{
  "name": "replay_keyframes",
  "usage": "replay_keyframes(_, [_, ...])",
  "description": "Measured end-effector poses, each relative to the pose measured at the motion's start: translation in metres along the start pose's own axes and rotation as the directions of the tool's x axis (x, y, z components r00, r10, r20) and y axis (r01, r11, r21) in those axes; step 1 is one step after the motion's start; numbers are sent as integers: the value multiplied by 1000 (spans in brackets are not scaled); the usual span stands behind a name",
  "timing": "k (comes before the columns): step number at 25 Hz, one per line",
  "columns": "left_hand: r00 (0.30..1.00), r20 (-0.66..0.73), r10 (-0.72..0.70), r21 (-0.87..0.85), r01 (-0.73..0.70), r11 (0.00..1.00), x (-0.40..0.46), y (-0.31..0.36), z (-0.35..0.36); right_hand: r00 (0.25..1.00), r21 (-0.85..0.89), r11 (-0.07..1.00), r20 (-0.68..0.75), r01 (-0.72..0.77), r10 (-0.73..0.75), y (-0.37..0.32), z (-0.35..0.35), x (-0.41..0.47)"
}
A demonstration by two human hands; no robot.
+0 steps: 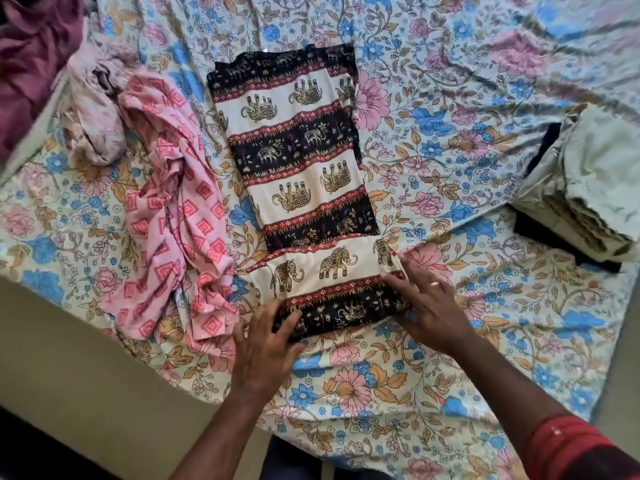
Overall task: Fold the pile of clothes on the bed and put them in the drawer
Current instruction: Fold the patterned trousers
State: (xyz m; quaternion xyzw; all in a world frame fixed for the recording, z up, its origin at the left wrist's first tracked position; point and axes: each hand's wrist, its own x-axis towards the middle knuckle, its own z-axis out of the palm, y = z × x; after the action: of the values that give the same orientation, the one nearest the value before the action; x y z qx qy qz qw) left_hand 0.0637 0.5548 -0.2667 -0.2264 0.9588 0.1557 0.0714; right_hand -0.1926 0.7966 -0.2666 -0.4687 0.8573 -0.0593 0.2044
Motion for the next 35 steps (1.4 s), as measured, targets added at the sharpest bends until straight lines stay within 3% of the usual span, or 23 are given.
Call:
replay_keyframes(5, [999, 27, -22, 79, 20, 997, 9, -6, -3, 1000, -52, 998, 6, 23, -23, -5, -10, 22])
replay_keyframes(9, [995, -23, 93, 20, -93, 995, 15, -7, -14, 997, 9, 997, -7, 80, -80, -8, -24, 22])
replay_keyframes(11, [975, 63, 215, -115, -207, 972, 18, -11, -29, 981, 92, 978, 18, 188, -191, -6, -36, 19])
replay_keyframes(13, [931, 250, 265, -386, -156, 909, 21, -16, -52, 966, 232, 956, 144, 177, -214, -9, -54, 16])
replay_keyframes(15, [864, 439, 248, -657, 120, 744, 29, -20, -82, 936, 494, 868, 329, -58, -125, -16, -81, 19])
replay_keyframes(17, [816, 549, 180, -772, 413, 483, 53, -27, -106, 950, 729, 656, 306, -196, -56, -22, -105, 35])
replay_keyframes(19, [852, 521, 58, -823, 483, 299, 88, -31, -122, 975, 804, 555, 208, -214, 75, -29, -118, 68])
replay_keyframes(21, [858, 490, -155, -860, 505, 79, 126, -29, -129, 961, 882, 400, 171, -248, 218, -28, -117, 108])
replay_keyframes(23, [791, 490, -366, -865, 492, -95, 157, -24, -124, 933, 938, 196, 227, -287, 281, -27, -109, 141])
replay_keyframes(24, [741, 512, -435, -852, 500, -152, 166, -21, -115, 916, 934, 157, 262, -319, 303, -28, -104, 151])
replay_keyframes(27, [625, 526, -577, -798, 598, -79, 170, -2, -94, 840, 868, 263, 264, -421, 475, -36, -74, 166])
replay_keyframes(29, [543, 416, -730, -766, 641, 41, 167, 17, -80, 768, 784, 411, 128, -466, 627, -52, -57, 168])
replay_keyframes(30, [514, 347, -784, -758, 646, 88, 168, 26, -73, 769, 703, 538, 21, -466, 639, -61, -52, 167])
replay_keyframes(32, [551, 229, -802, -766, 611, 201, 169, 32, -64, 822, 528, 747, -150, -404, 550, -71, -41, 163])
replay_keyframes(35, [603, 194, -774, -743, 605, 285, 175, 10, -55, 817, 546, 771, -246, -327, 521, -58, -40, 164])
